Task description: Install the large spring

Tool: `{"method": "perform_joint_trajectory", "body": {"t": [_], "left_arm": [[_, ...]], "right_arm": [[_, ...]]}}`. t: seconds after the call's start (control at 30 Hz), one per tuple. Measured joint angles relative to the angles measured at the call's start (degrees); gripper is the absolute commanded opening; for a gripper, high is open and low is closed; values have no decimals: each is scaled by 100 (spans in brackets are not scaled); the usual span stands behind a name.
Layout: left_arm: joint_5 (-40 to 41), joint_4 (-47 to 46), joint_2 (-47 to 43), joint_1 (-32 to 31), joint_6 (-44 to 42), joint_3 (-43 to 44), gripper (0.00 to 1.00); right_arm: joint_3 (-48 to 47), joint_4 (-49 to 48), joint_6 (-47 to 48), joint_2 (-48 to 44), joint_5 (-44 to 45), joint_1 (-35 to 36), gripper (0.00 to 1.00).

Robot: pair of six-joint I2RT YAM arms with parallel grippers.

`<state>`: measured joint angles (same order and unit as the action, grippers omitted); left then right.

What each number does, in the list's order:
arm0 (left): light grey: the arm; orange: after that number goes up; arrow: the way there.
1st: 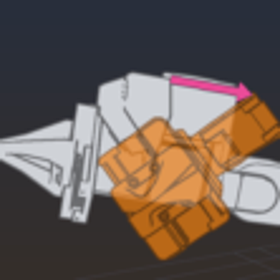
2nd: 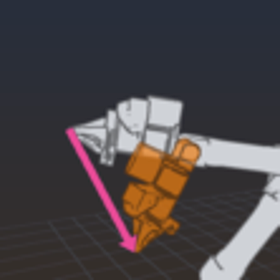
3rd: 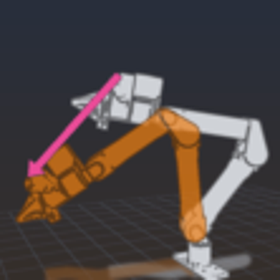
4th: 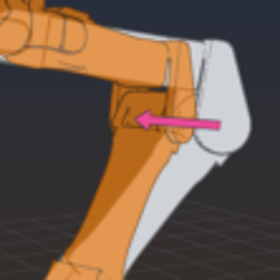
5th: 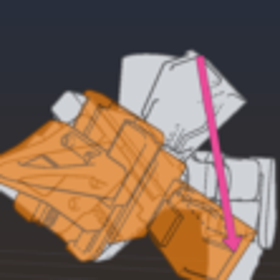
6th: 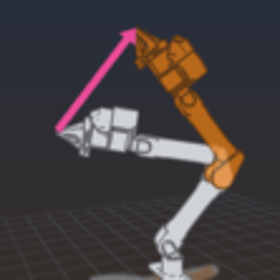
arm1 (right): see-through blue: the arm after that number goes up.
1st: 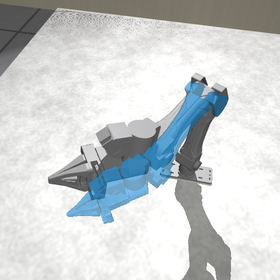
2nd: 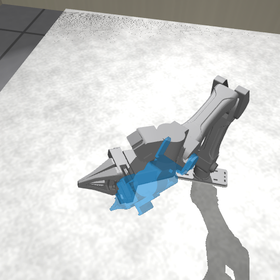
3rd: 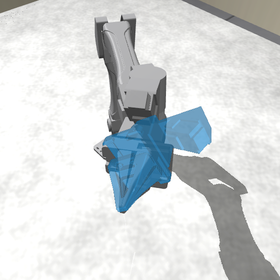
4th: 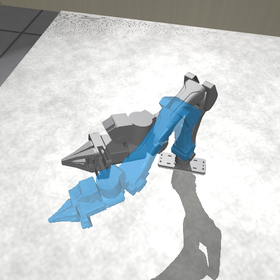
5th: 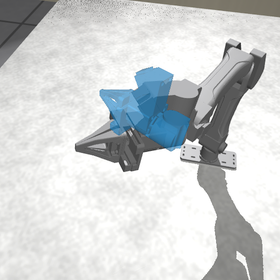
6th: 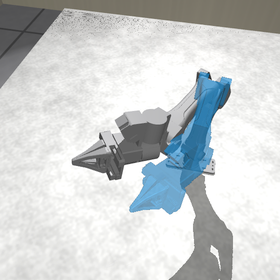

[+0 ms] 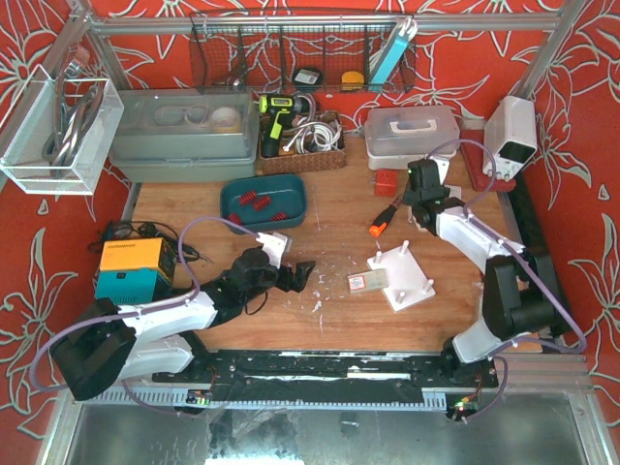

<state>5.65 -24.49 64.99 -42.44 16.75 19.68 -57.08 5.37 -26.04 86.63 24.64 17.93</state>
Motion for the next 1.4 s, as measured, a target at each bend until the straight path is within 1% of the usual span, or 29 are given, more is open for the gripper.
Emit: {"method": "perform_joint_trajectory", "body": {"t": [0.03,0.13,0.23,0.3,0.4,0.43,0.5,0.57,0.7,0.83,0.93,1.0,1.1,1.2,1.3,1.4], "left_arm": [[-48,-33,0,0,-15,0,100],[-195,-136,-17,0,-48,-15,99],[-348,-234,-72,0,-87,-85,98],[-448,-302,-90,0,-114,-129,97],[-577,-363,-90,0,-142,-160,93],[-710,-442,-90,0,-184,-160,89],[-785,-479,-74,0,-203,-160,84],[-944,-592,0,0,-254,-160,80],[-1180,-697,192,-72,-363,-157,73],[-1215,-776,431,-365,-693,-146,71],[-1102,-778,682,-726,-1110,-39,68],[-1019,-761,870,-953,-1449,122,69],[-896,-728,1069,-1209,-1969,417,67],[-872,-728,1257,-1272,-2428,684,66],[-927,-734,1633,-1276,-2894,973,66],[-1032,-778,2068,-1322,-3512,1169,70]], "right_arm": [[-96,-15,94,155,-42,-35,36],[-308,20,286,474,-83,-94,54],[-426,197,326,546,-144,-98,70],[-546,402,323,542,-225,-98,77],[-688,780,227,492,-422,-90,84],[-704,1231,136,304,-555,-44,91],[-691,1368,92,186,-579,7,97],[-557,1727,0,-179,-660,138,99],[-372,2330,-219,-1001,-741,411,99],[-15,2551,-302,-1624,-802,426,99],[610,2461,-302,-2068,-807,424,99],[1016,2354,-299,-2312,-820,424,99],[1502,2127,-295,-2658,-826,422,99],[1823,1864,-310,-3008,-787,422,99],[2177,1482,-393,-3458,-651,422,99],[2605,1126,-509,-3901,-531,422,98]]}}
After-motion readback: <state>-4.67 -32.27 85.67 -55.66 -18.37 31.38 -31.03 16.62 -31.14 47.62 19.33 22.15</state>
